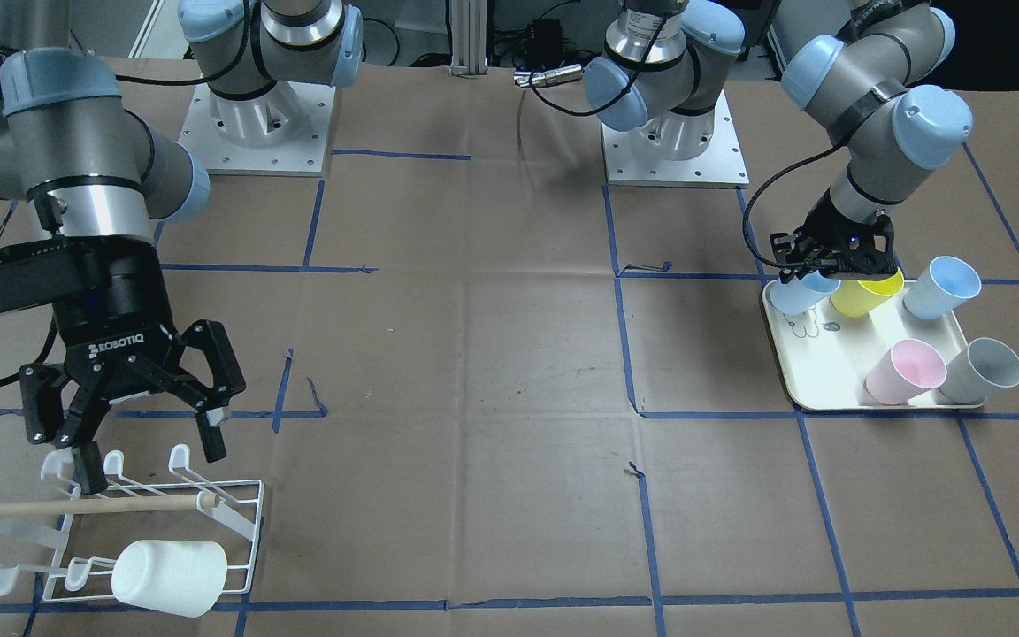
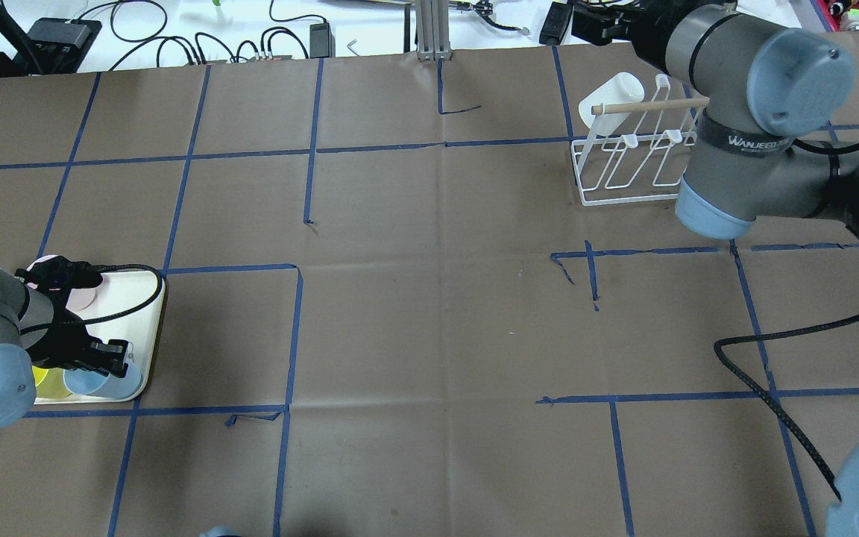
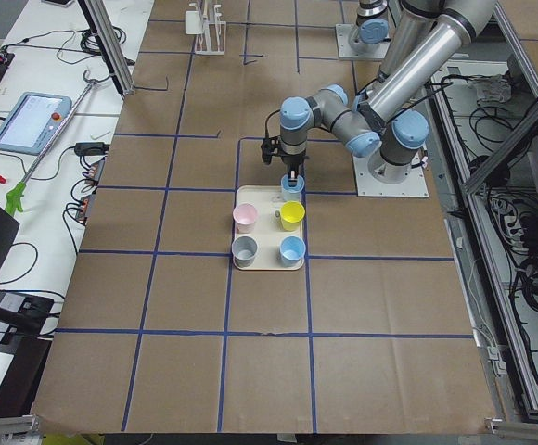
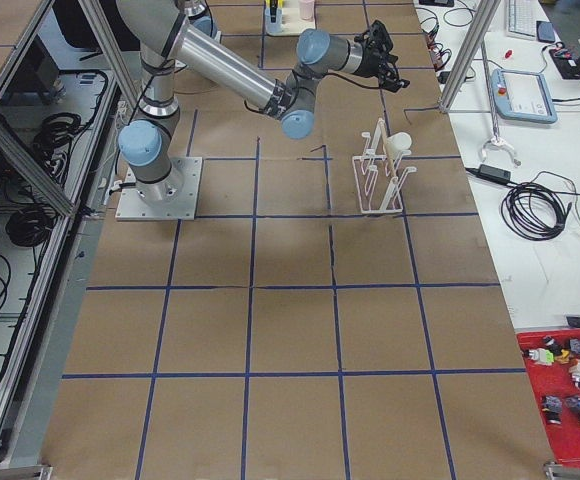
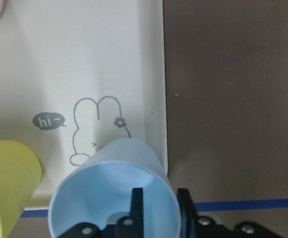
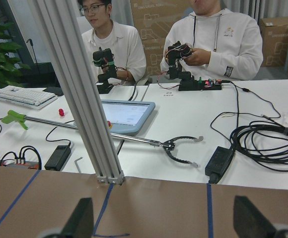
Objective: Transfer IKEA cup to right arm and place on rack
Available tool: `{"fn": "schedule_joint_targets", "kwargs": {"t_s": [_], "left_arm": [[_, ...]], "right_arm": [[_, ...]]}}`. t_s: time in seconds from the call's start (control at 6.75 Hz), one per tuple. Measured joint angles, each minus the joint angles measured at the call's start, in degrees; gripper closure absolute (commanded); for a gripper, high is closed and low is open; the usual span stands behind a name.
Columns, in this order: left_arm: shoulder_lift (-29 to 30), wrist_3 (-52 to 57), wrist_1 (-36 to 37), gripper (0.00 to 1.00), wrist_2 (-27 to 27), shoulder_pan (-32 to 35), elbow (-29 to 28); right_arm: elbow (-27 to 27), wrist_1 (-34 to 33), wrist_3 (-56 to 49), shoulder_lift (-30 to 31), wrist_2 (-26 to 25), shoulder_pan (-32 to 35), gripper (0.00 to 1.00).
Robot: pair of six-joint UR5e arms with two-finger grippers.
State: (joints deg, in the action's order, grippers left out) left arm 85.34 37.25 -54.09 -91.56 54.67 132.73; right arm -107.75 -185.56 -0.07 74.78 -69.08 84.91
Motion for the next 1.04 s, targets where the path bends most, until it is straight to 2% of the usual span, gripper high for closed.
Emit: {"fn": "schedule_joint_targets", "kwargs": {"t_s": [0.15,0.3,0.44,0.74,1.04], "left_arm": [[-0.2,0.0,-0.9,1.0,-0.1,0.0,-2.4],[-0.4,-0.2,-4.3,1.0,0.0,0.2,-6.8],[-0.3,-0.4,-10.8,1.0,0.1,0.7,-13.3],[2.1,-0.9,-26.3,1.0,0.6,3.4,-29.6],[7.6,-0.4,-32.0,1.0,4.0,7.0,-41.7]], "right_arm": [[-2.1,0.8,6.0,1.9,0.0,1.5,0.0],[-5.0,0.8,16.5,4.0,0.1,2.2,0.0],[-7.9,0.0,27.6,6.2,0.3,2.4,0.0],[-14.8,-6.5,46.4,9.3,0.4,2.4,0.0],[-21.5,-16.6,62.9,10.0,0.4,2.3,0.0]]}}
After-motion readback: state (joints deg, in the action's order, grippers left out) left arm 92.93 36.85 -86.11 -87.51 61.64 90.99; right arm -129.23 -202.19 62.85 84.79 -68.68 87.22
